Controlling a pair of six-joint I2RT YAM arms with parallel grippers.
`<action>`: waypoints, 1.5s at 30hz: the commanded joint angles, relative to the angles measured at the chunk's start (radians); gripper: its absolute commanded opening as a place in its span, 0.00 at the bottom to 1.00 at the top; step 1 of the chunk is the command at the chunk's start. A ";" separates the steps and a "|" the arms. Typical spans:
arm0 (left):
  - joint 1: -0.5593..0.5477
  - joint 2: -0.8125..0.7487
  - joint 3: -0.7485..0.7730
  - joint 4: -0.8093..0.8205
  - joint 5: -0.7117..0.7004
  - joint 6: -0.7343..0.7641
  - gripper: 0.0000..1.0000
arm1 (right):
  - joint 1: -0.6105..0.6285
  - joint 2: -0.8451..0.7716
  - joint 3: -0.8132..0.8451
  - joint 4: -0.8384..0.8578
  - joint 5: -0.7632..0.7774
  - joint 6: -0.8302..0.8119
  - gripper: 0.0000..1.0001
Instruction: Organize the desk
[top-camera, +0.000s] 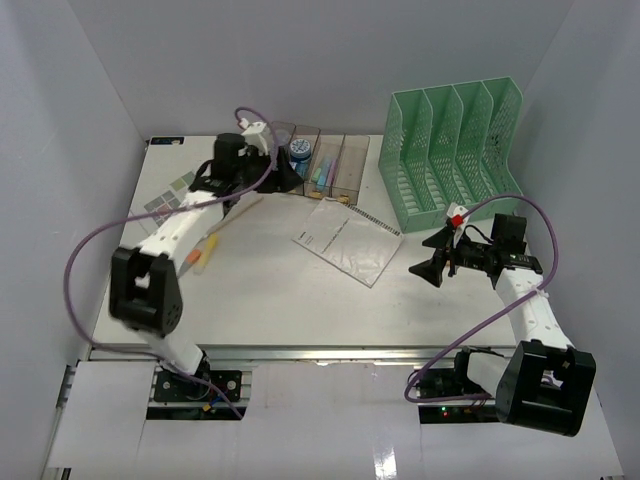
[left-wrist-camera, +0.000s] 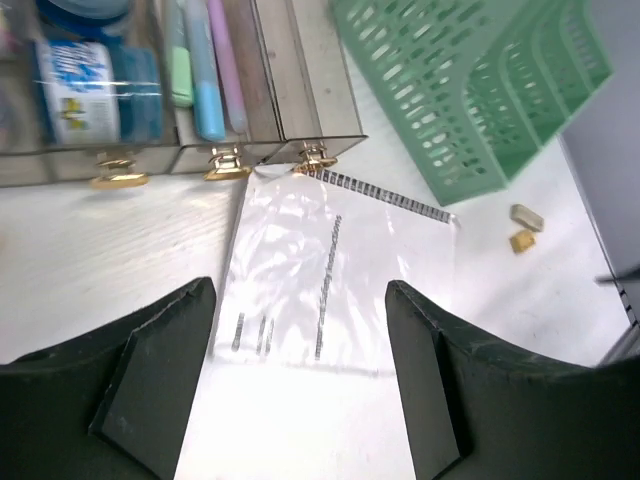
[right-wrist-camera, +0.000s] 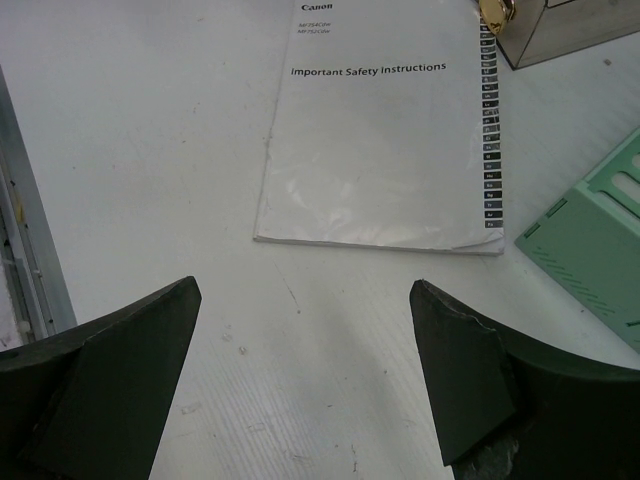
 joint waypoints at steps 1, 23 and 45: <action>0.127 -0.390 -0.298 -0.045 -0.017 0.069 0.80 | -0.005 -0.035 0.028 -0.018 -0.011 -0.012 0.91; 0.326 -0.172 -0.369 -0.222 -0.318 0.326 0.72 | -0.008 -0.094 0.023 -0.018 0.004 -0.020 0.91; 0.328 -0.018 -0.328 -0.232 -0.353 0.343 0.59 | -0.010 -0.079 0.022 -0.018 0.027 -0.027 0.91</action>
